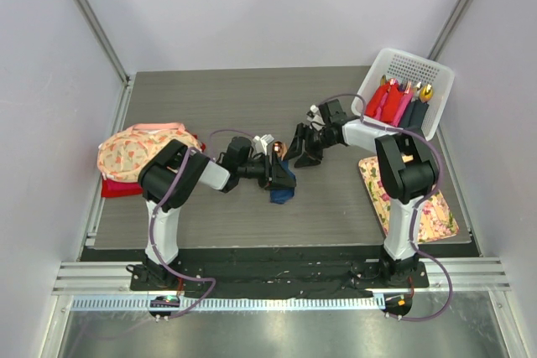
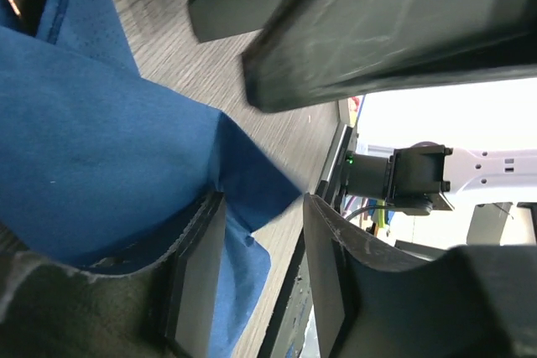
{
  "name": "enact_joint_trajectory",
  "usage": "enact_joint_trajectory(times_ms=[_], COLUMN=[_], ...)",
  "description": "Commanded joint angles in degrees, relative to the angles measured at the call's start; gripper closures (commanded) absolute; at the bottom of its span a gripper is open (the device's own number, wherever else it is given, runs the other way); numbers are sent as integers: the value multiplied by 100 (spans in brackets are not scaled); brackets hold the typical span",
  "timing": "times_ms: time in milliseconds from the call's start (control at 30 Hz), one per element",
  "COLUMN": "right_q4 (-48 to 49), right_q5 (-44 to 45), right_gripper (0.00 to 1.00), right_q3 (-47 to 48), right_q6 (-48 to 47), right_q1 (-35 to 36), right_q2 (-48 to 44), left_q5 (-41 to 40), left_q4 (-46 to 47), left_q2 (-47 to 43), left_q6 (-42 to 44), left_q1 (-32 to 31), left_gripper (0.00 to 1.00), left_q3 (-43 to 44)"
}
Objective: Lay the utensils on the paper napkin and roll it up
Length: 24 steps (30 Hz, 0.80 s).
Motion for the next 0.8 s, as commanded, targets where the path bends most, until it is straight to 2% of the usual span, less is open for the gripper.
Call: enact_joint_trajectory(times_ms=[0,200,567,667,700,767], right_q4=[107,-199,-842,-904,-904,-912], right_q5=[16,112,174,95,52,-36], right_gripper=[39,39,39,47,55,64], right_q3=[-33,-51,-455,-534,-560,-560], right_q6=[-269,-551,-990,-1043,-1052,-1026], right_q1=[75,84,84,84,75,75], right_q2=[111,200,-249,-240,-248,-240], left_q5=[-334,-352,-387,-396,-396,-413], left_q4=[-437,-393,-332,-332,-323,-306], left_q2=[344,335,291,265,274,256], left_q6=[397,406,424,415,415,415], left_q1=[23,23,23,23,23,23], left_gripper=[50,49,49,49,49,49], left_q3=[-136,-189,-215,-224,-224,-215])
